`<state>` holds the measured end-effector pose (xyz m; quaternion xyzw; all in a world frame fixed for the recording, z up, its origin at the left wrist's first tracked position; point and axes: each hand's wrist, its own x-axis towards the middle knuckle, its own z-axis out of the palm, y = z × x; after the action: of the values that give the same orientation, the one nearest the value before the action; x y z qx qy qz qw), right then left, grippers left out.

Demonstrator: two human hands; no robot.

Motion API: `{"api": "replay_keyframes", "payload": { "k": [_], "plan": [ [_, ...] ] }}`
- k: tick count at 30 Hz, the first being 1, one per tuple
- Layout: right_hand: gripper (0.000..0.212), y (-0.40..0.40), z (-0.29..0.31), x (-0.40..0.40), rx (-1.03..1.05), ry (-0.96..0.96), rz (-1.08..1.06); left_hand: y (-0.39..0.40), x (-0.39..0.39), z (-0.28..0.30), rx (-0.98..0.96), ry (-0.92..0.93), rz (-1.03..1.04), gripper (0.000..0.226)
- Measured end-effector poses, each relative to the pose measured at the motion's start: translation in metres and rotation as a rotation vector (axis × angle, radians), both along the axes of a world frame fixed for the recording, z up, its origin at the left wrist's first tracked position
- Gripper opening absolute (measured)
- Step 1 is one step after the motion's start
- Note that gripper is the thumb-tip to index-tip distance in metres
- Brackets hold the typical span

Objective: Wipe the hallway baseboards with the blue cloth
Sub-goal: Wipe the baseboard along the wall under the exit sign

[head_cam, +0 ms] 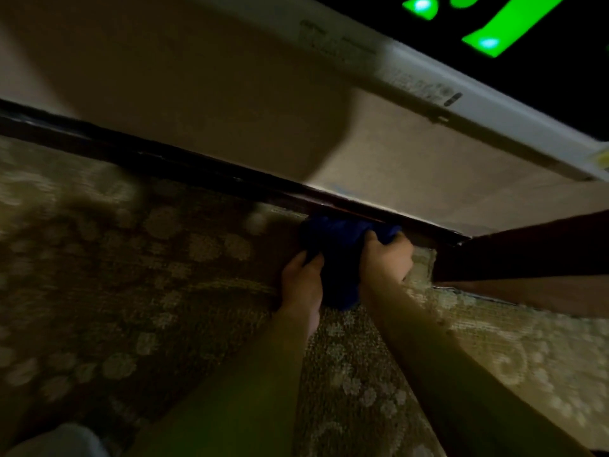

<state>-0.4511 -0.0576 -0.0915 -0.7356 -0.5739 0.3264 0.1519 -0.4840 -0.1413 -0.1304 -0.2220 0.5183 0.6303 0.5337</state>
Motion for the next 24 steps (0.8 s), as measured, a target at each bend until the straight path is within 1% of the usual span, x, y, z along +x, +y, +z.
{"api": "replay_keyframes", "payload": {
  "k": [3,5,7,8,9,10,11,12,13,16,17,19,20,22,24],
  "plan": [
    [0.032,-0.004,0.003,0.001,-0.004,0.006,0.078,0.000,0.000,0.004,0.001,0.012,0.000,0.036],
    [0.029,-0.004,0.007,0.004,-0.036,0.049,0.079,0.002,0.000,0.007,-0.014,0.008,-0.006,0.030],
    [0.017,-0.003,0.017,0.012,-0.059,0.188,-0.022,0.001,-0.005,0.012,-0.015,-0.012,-0.036,0.024],
    [0.012,-0.002,0.025,0.017,-0.083,0.293,-0.098,0.001,-0.008,0.013,0.007,-0.040,-0.062,0.027],
    [0.012,-0.003,0.034,0.021,-0.123,0.402,-0.184,0.002,-0.013,0.015,0.025,-0.060,-0.081,0.033],
    [0.017,-0.001,0.041,0.025,-0.166,0.475,-0.270,0.004,-0.019,0.018,0.026,-0.058,-0.081,0.039],
    [0.028,0.000,0.048,0.027,-0.194,0.517,-0.336,0.009,-0.026,0.024,-0.007,-0.014,-0.060,0.039],
    [0.039,0.002,0.053,0.027,-0.217,0.536,-0.372,0.013,-0.035,0.031,-0.061,0.037,-0.022,0.036],
    [0.046,0.004,0.055,0.023,-0.240,0.547,-0.382,0.015,-0.044,0.041,-0.105,0.080,0.023,0.035],
    [0.043,-0.001,0.056,-0.003,-0.320,0.553,-0.305,0.014,-0.064,0.047,-0.165,0.143,0.121,0.037],
    [0.036,-0.007,0.053,-0.012,-0.339,0.548,-0.276,0.009,-0.068,0.045,-0.191,0.179,0.173,0.037],
    [0.014,-0.019,0.040,-0.031,-0.365,0.523,-0.188,-0.008,-0.079,0.027,-0.243,0.225,0.255,0.039],
    [0.010,-0.026,0.033,-0.041,-0.391,0.531,-0.138,-0.017,-0.084,0.018,-0.246,0.239,0.275,0.042],
    [0.010,-0.034,0.026,-0.053,-0.422,0.561,-0.081,-0.030,-0.093,0.009,-0.234,0.258,0.281,0.047],
    [0.014,-0.033,0.022,-0.050,-0.397,0.584,-0.111,-0.034,-0.095,0.008,-0.211,0.262,0.277,0.049]
  ]
}}
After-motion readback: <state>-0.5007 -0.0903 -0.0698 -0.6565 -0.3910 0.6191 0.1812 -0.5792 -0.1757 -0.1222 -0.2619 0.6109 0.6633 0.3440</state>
